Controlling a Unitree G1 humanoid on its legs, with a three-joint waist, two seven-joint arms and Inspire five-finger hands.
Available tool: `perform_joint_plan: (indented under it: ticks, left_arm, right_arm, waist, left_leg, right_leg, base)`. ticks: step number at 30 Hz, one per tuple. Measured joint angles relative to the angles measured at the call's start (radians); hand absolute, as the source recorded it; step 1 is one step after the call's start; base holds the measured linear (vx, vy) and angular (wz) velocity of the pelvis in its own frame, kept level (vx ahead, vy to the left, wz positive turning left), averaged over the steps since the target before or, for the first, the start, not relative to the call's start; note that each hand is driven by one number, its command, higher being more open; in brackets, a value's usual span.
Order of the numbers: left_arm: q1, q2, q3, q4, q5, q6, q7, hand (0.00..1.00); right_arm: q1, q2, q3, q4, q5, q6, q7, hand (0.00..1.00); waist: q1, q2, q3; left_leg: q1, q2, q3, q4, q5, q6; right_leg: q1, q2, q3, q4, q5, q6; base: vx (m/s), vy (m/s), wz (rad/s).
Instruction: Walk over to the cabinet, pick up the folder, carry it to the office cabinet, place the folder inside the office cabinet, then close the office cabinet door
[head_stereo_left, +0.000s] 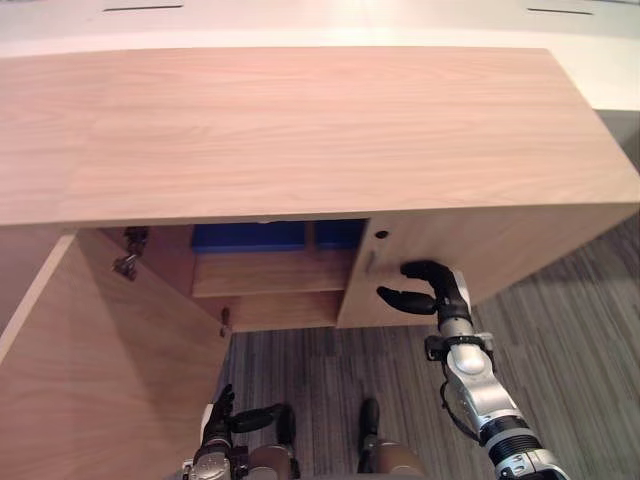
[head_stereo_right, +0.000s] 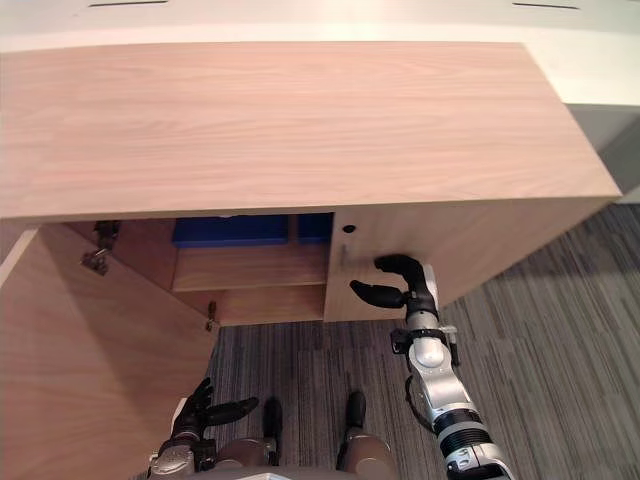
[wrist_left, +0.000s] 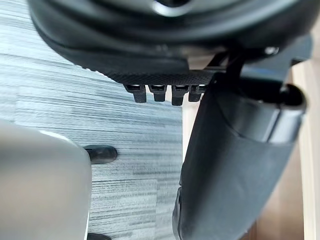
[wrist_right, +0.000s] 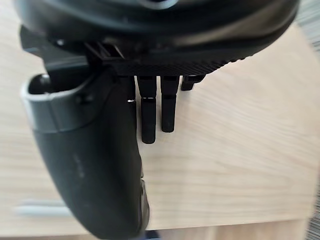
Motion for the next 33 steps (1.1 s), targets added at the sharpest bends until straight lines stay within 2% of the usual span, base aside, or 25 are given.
perform_joint_plan:
  ticks: [3,7,11,13,16,18,19,21,22,25,26,28,29,30,31,32,33]
  left_arm:
    - [0.001,0.001,0.002,-0.004,-0.017,0.000,0.003,1.00]
    - [0.009,0.000,0.005,-0.003,-0.017,0.003,0.006,1.00]
    - [0.009,-0.004,0.008,-0.004,-0.017,0.004,0.008,1.00]
    - [0.009,-0.006,0.008,-0.003,-0.017,0.005,0.007,1.00]
    - [0.010,-0.010,0.007,-0.004,-0.017,0.009,0.005,1.00]
    - [0.010,-0.004,0.006,-0.017,-0.019,0.008,0.005,1.00]
    - [0.012,0.003,0.007,-0.025,-0.023,0.008,0.004,1.00]
    - [0.032,0.023,0.009,-0.052,-0.060,0.005,0.005,1.00]
    - [0.035,0.025,0.010,-0.052,-0.073,0.005,0.006,1.00]
    - [0.037,0.010,0.029,-0.092,-0.118,0.002,0.006,1.00]
    - [0.040,-0.004,0.051,-0.122,-0.137,0.000,0.010,1.00]
    - [0.056,-0.012,0.077,-0.160,-0.157,-0.002,0.012,1.00]
    - [0.068,-0.014,0.091,-0.176,-0.159,-0.006,0.011,1.00]
    - [0.073,-0.020,0.116,-0.180,-0.168,-0.002,0.011,1.00]
    - [0.099,-0.022,0.144,-0.209,-0.173,0.001,0.011,1.00]
    - [0.115,-0.022,0.159,-0.234,-0.173,0.001,0.011,1.00]
    - [0.126,-0.020,0.177,-0.259,-0.173,0.000,0.011,1.00]
  right_arm:
    - [0.002,0.004,0.000,0.021,0.000,0.000,0.003,1.00]
    - [0.053,0.023,-0.009,0.009,-0.001,-0.017,0.028,1.00]
    - [0.168,0.102,-0.016,0.000,-0.013,-0.031,0.064,1.00]
    - [0.221,0.143,-0.028,0.054,-0.047,-0.031,0.075,1.00]
    - [0.264,0.175,-0.072,0.129,-0.061,-0.024,0.082,1.00]
    - [0.290,0.186,-0.096,0.176,-0.061,-0.007,0.083,1.00]
    - [0.304,0.192,-0.106,0.192,-0.061,-0.004,0.082,1.00]
    - [0.316,0.198,-0.108,0.207,-0.062,-0.003,0.083,1.00]
    - [0.313,0.197,-0.109,0.209,-0.062,-0.003,0.081,1.00]
    - [0.272,0.194,-0.137,0.219,-0.069,-0.001,0.075,1.00]
    - [0.253,0.192,-0.145,0.221,-0.083,0.000,0.069,1.00]
    - [0.219,0.183,-0.146,0.225,-0.090,0.000,0.065,1.00]
    - [0.203,0.182,-0.148,0.222,-0.091,-0.001,0.062,1.00]
    - [0.189,0.185,-0.157,0.220,-0.094,0.000,0.058,1.00]
    - [0.201,0.181,-0.175,0.180,-0.094,0.000,0.051,1.00]
    - [0.212,0.175,-0.177,0.163,-0.094,0.000,0.049,1.00]
    - [0.221,0.170,-0.181,0.150,-0.095,-0.001,0.048,1.00]
  waist:
    - [0.015,0.026,0.015]
    - [0.015,0.044,0.012]
    - [0.015,0.044,0.011]
    - [0.014,0.042,0.011]
    - [-0.001,0.041,0.011]
    - [-0.017,0.040,0.011]
    - [-0.015,0.028,0.004]
    - [-0.004,-0.011,-0.020]
    - [-0.002,-0.015,-0.022]
    - [0.003,0.003,-0.012]
    - [0.015,0.012,-0.007]
    - [0.024,0.019,-0.005]
    - [0.024,0.020,-0.006]
    - [0.023,0.020,-0.004]
    - [0.021,0.020,-0.005]
    - [0.021,0.029,-0.010]
    - [0.021,0.036,-0.013]
  left_leg:
    - [0.007,-0.004,-0.010,0.000,0.003,0.002]
    - [0.014,-0.005,-0.017,-0.001,0.003,0.004]
    - [0.036,-0.001,-0.022,-0.001,-0.005,0.001]
    - [0.046,0.001,-0.023,-0.001,-0.015,-0.002]
    - [0.055,0.006,-0.056,0.002,-0.032,-0.007]
    - [0.038,0.013,-0.108,0.024,-0.034,-0.010]
    - [0.028,0.012,-0.135,0.035,-0.036,-0.012]
    - [0.002,-0.014,-0.196,0.043,-0.023,-0.014]
    - [-0.009,-0.025,-0.222,0.048,-0.018,-0.016]
    - [-0.051,-0.040,-0.298,0.063,0.019,-0.041]
    - [-0.066,-0.040,-0.304,0.059,0.046,-0.054]
    - [-0.076,-0.036,-0.272,0.016,0.117,-0.062]
    - [-0.079,-0.033,-0.218,0.009,0.104,-0.060]
    - [-0.088,-0.034,-0.094,0.096,0.041,-0.021]
    - [-0.083,-0.028,0.000,0.216,-0.071,0.002]
    - [-0.071,-0.017,0.008,0.212,-0.092,-0.001]
    - [-0.057,-0.014,-0.006,0.182,-0.096,0.016]
  right_leg:
    - [0.013,-0.004,-0.006,0.001,-0.009,0.005]
    - [0.024,-0.003,-0.012,0.001,-0.021,0.005]
    - [0.051,0.004,-0.022,0.001,-0.036,0.002]
    - [0.058,0.005,-0.025,0.012,-0.045,-0.002]
    - [0.041,-0.007,-0.028,0.106,-0.100,0.011]
    - [0.007,0.000,0.065,0.216,-0.121,0.005]
    - [0.007,0.000,0.084,0.231,-0.135,0.002]
    - [0.019,-0.022,0.087,0.230,-0.194,-0.004]
    - [0.027,-0.029,0.078,0.223,-0.212,-0.006]
    - [0.053,-0.035,0.007,0.199,-0.228,-0.007]
    - [0.063,-0.033,-0.035,0.195,-0.232,-0.014]
    - [0.069,-0.040,-0.088,0.195,-0.237,-0.023]
    - [0.069,-0.047,-0.118,0.191,-0.239,-0.026]
    - [0.072,-0.063,-0.144,0.198,-0.239,-0.025]
    - [0.087,-0.080,-0.177,0.210,-0.243,-0.018]
    - [0.089,-0.076,-0.186,0.215,-0.246,-0.013]
    - [0.087,-0.071,-0.191,0.221,-0.250,-0.008]
  base:
    - [-0.01,0.038,0.16]
    - [0.02,0.006,0.08]
    - [0.06,-0.017,0.06]
    - [0.08,-0.018,0.02]
    - [0.08,-0.005,0.30]
    - [0.09,0.059,0.77]
    - [0.10,0.041,0.91]
    - [0.10,-0.024,0.94]
    - [0.05,-0.052,0.84]
    - [-0.02,-0.057,1.10]
    - [-0.10,-0.079,1.12]
    - [-0.14,-0.060,0.94]
    - [-0.17,-0.002,0.67]
    - [-0.13,-0.002,0.89]
    - [-0.06,-0.009,0.77]
    - [0.00,-0.003,0.63]
    - [-0.03,0.032,0.34]
